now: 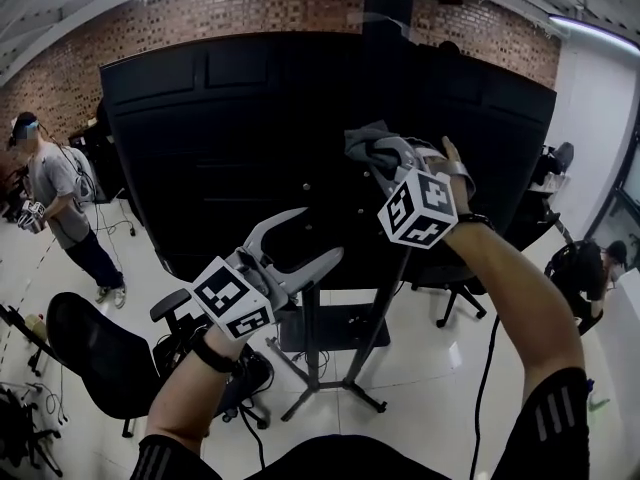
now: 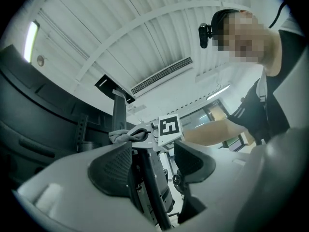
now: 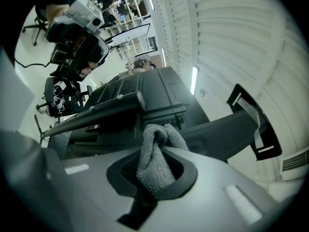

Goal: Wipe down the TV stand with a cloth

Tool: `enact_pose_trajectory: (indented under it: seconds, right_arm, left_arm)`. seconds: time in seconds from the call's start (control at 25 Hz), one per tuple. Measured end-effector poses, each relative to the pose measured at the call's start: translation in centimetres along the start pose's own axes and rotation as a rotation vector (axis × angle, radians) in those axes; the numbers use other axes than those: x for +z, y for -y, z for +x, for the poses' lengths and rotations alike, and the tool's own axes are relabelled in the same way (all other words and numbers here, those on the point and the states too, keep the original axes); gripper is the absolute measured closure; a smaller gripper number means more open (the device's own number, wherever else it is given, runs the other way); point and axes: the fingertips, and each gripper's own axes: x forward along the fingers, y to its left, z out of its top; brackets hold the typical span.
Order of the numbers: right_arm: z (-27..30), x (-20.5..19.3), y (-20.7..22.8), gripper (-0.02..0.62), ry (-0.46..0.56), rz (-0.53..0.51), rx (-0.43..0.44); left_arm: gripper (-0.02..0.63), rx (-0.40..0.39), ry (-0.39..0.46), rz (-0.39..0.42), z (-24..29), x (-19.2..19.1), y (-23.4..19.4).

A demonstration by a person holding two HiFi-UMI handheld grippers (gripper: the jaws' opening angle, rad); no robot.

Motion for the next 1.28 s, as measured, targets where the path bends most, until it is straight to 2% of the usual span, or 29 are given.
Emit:
enact_pose_trajectory:
  seconds: [0.48, 1.04, 1.28]
  right_arm:
    - [1.6, -1.4, -10.3, 0.575, -0.092, -0.102, 0.081]
    - [2.9, -4.3, -21.1, 0.575, -0.148, -0.013, 0.204]
    - [3.3, -5.2, -24.5, 0.575, -0.162, 0.038, 0.256]
  left_arm:
    - [0.313, 0.013, -0.047, -0.063, -1.9, -5.2, 1.8]
    - [0.310, 0.052, -0.104, -0.135, -4.0, -11.0, 2.5]
    - [0.308, 0.074, -0.124, -0.209, -4.6, -13.1, 3.0]
